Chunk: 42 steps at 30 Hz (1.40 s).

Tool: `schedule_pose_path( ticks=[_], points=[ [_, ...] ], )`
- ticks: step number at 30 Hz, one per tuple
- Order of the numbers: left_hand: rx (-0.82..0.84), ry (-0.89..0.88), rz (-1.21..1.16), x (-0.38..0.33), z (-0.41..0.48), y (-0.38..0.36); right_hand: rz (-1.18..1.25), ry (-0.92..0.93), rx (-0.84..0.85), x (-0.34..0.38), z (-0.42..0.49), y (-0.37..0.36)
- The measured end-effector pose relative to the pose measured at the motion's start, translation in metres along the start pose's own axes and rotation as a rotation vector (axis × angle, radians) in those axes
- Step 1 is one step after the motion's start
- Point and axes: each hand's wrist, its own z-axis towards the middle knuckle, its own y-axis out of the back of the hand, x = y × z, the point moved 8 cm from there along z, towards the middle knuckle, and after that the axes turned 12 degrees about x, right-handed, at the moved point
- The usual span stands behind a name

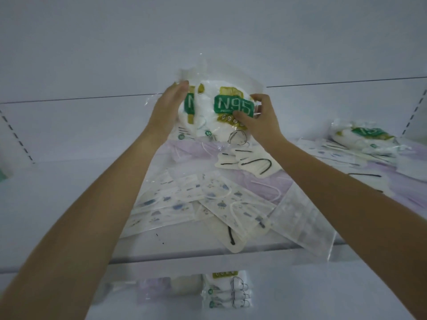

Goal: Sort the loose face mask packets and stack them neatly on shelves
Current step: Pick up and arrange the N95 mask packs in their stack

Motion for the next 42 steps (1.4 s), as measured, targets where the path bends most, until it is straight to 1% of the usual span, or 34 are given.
schedule_pose_path(
  ticks=[1,3,5,8,11,12,14,16,18,20,21,24,25,26,27,29,30,31,33,35,36,38,41,42],
  points=[
    [0.049,0.001,-0.037,-0.003,-0.001,-0.015,-0.021,0.009,0.002,0.003,-0.002,0.001],
    [0.119,-0.013,-0.012,-0.004,-0.003,-0.044,-0.049,0.001,0.003,0.004,-0.005,0.009],
    [0.141,-0.025,-0.021,-0.002,-0.001,-0.068,-0.064,-0.023,-0.001,-0.002,-0.010,0.024],
    [0.159,-0.099,-0.093,-0.011,0.008,-0.100,-0.054,-0.061,0.031,-0.018,-0.018,0.056],
    [0.217,-0.180,-0.216,-0.028,0.018,-0.134,0.136,-0.097,0.131,-0.041,-0.024,0.088],
    [0.243,-0.208,-0.215,-0.036,0.021,-0.148,0.193,-0.115,0.144,-0.048,-0.025,0.101],
    [0.292,-0.238,-0.133,-0.046,0.028,-0.178,0.240,-0.139,0.146,-0.061,-0.028,0.129],
    [0.335,-0.201,-0.105,-0.048,0.036,-0.210,0.226,-0.116,0.117,-0.069,-0.031,0.158],
    [0.407,-0.087,-0.190,-0.045,0.042,-0.243,0.185,-0.082,0.082,-0.074,-0.033,0.186],
    [0.454,0.000,-0.199,-0.043,0.046,-0.271,0.083,-0.072,0.074,-0.079,-0.035,0.210],
    [0.439,0.020,-0.184,-0.043,0.047,-0.281,0.035,-0.072,0.096,-0.083,-0.034,0.218],
    [0.270,0.014,-0.199,-0.042,0.051,-0.296,0.000,-0.085,0.216,-0.096,-0.032,0.232],
    [0.229,0.007,-0.199,-0.040,0.050,-0.300,-0.052,-0.099,0.219,-0.102,-0.030,0.241],
    [0.193,0.003,-0.183,-0.038,0.049,-0.302,-0.160,-0.127,0.191,-0.113,-0.026,0.255],
    [0.159,0.006,-0.162,-0.036,0.046,-0.302,-0.321,-0.185,0.149,-0.127,-0.022,0.273],
    [0.083,0.026,-0.150,-0.029,0.040,-0.299,-0.648,-0.436,0.095,-0.167,-0.018,0.312],
    [0.043,0.039,-0.152,-0.025,0.037,-0.296,-0.729,-0.555,0.125,-0.186,-0.020,0.325],
    [0.012,0.049,-0.146,-0.021,0.033,-0.294,-0.734,-0.612,0.203,-0.199,-0.020,0.328],
    [-0.013,0.060,-0.107,-0.018,0.029,-0.293,-0.619,-0.560,0.363,-0.211,-0.014,0.320],
    [-0.023,0.063,-0.075,-0.019,0.028,-0.294,-0.568,-0.495,0.372,-0.210,-0.009,0.319],
    [-0.032,0.069,-0.069,-0.020,0.027,-0.296,-0.562,-0.485,0.342,-0.210,-0.007,0.321],
    [-0.061,0.080,-0.065,-0.022,0.026,-0.297,-0.532,-0.436,0.231,-0.206,-0.005,0.329],
    [-0.091,0.081,-0.059,-0.025,0.024,-0.295,-0.402,-0.233,-0.008,-0.172,-0.007,0.343],
    [-0.094,0.079,-0.051,-0.027,0.022,-0.294,-0.306,-0.159,-0.099,-0.157,-0.008,0.349]
  ],
)
